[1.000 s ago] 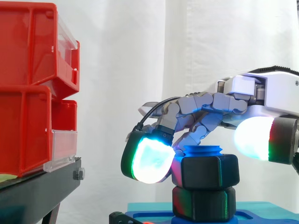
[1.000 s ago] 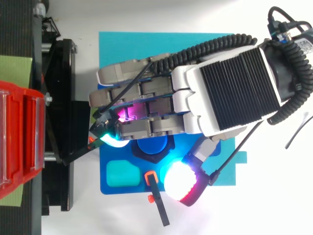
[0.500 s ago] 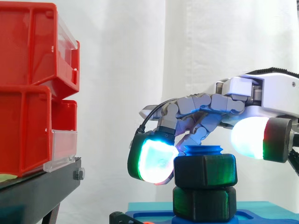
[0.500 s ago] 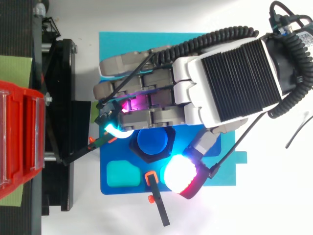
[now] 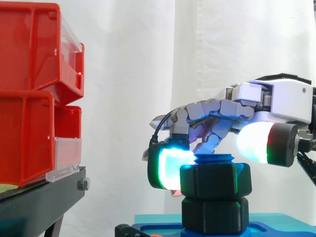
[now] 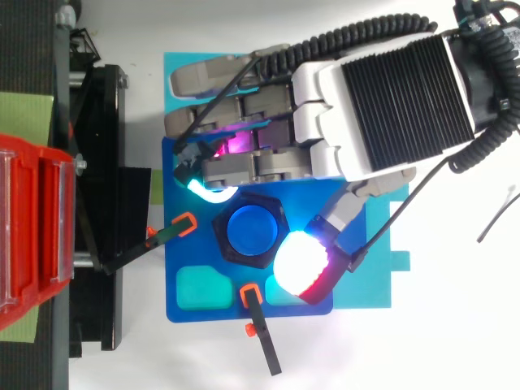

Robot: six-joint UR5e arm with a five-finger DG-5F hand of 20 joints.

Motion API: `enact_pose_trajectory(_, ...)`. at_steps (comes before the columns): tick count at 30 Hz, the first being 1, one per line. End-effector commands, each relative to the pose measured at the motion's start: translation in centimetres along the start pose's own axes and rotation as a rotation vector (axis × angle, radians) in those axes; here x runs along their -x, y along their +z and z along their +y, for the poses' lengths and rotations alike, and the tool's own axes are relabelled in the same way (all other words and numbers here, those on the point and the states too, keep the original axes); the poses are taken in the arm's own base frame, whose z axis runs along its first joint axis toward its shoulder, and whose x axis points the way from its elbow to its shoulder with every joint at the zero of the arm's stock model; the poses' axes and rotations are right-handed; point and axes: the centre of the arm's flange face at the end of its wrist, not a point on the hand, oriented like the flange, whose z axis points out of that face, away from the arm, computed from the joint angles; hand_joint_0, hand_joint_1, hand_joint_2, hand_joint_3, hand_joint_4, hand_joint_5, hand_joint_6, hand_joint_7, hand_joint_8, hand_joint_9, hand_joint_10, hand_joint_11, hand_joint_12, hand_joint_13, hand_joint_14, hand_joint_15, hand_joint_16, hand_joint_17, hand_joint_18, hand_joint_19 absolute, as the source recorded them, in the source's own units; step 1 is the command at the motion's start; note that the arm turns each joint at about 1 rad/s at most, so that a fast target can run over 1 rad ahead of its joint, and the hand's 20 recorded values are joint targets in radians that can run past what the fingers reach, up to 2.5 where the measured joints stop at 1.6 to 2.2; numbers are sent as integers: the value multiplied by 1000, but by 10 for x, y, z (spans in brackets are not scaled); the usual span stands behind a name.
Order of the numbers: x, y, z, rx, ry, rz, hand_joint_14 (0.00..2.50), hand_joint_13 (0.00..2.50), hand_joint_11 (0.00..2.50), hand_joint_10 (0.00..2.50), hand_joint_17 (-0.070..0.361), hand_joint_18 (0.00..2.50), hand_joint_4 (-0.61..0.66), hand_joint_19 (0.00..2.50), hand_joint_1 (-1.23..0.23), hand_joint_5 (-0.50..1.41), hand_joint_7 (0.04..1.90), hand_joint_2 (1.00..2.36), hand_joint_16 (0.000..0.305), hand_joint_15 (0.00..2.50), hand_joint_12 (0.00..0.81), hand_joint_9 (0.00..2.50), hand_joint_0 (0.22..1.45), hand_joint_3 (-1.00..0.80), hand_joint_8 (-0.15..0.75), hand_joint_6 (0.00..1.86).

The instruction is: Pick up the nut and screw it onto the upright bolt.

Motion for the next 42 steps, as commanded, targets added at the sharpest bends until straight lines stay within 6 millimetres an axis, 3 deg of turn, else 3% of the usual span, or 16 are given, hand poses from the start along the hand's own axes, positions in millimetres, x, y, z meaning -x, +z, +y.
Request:
enact_pose_trajectory(1,1,-2,-3,-1,-1,-1,0,610,0,0,77,228,155,0,-224,21,1336,1000,34,0,251,1039,511,-500,243,504)
enact_pose_trajectory(10,7,-3,-10,0,-11,-14,0,668,0,0,73,307,122,0,-211,45,1401,1000,32,0,237,1109,516,-500,240,501)
enact_pose_trajectory(13,18,2,-13,13,-22,-33,0,589,0,0,79,221,197,0,-185,-3,1185,1000,35,0,249,1040,507,-500,230,505)
enact_pose_trajectory(15,29,8,-15,28,-31,-51,0,413,0,0,83,2,229,0,-172,-44,968,1000,37,0,280,882,494,-500,214,504)
enact_pose_trajectory(20,34,11,-14,47,-18,-63,0,312,0,0,86,0,200,0,-156,-73,806,1000,38,0,299,774,483,-500,205,503)
enact_pose_trajectory(42,26,29,18,58,38,-37,0,365,0,0,86,0,204,0,-119,-64,813,1000,38,0,293,797,491,-500,211,503)
